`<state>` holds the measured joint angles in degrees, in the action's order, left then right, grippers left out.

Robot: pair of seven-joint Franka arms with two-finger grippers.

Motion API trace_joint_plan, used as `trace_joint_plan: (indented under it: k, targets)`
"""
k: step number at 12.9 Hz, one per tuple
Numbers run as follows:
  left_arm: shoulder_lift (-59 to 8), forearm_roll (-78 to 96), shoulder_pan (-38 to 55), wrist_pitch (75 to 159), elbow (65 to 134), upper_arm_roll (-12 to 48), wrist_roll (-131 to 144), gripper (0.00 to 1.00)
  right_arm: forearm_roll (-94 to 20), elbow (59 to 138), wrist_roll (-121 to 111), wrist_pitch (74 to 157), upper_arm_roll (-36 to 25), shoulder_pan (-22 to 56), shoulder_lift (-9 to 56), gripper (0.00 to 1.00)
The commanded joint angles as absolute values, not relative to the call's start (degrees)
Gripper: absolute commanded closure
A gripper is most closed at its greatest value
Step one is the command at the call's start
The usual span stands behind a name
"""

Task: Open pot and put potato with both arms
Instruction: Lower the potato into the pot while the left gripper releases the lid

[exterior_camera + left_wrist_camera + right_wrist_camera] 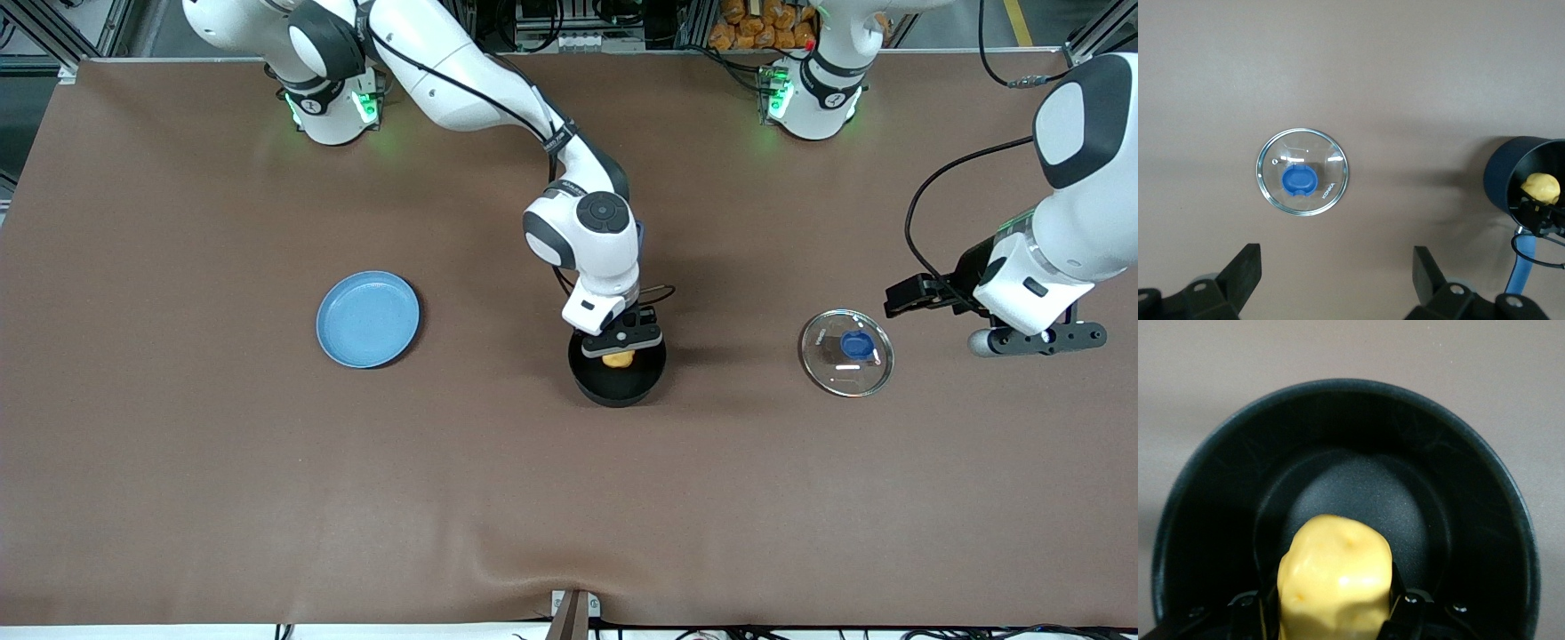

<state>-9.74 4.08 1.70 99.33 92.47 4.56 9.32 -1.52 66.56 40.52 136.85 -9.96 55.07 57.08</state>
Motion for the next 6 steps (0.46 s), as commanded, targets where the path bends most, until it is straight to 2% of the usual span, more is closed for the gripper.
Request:
trace_joint_plan:
  k: [1,2,3,4,6]
  targets:
    - [-10.1,5.2,1.7,97.5,91.2,4.7,8.1,0.0,-2.3,64.3,41.2,136.9,-10.2,54.8,58.4,1.0]
    - [-10.1,5.2,1.8,97.4,91.1,4.7,8.1,0.0,-2.3,64.3,41.2,136.9,-10.1,54.8,58.4,0.92]
    - [-10.1,5.2,1.8,97.4,91.2,4.7,8.0,0.0,-2.3,64.3,41.3,136.9,-10.1,54.8,58.4,0.43]
    - [-10.1,5.2,1.8,97.3,91.2,4.7,7.9,0.0,-2.3,64.3,42.6,137.0,-10.1,54.8,58.4,0.19]
    - [-10.2,5.2,1.9,97.3,91.2,4.7,6.5,0.0,-2.3,64.3,44.6,137.1,-10.1,54.9,58.4,0.0]
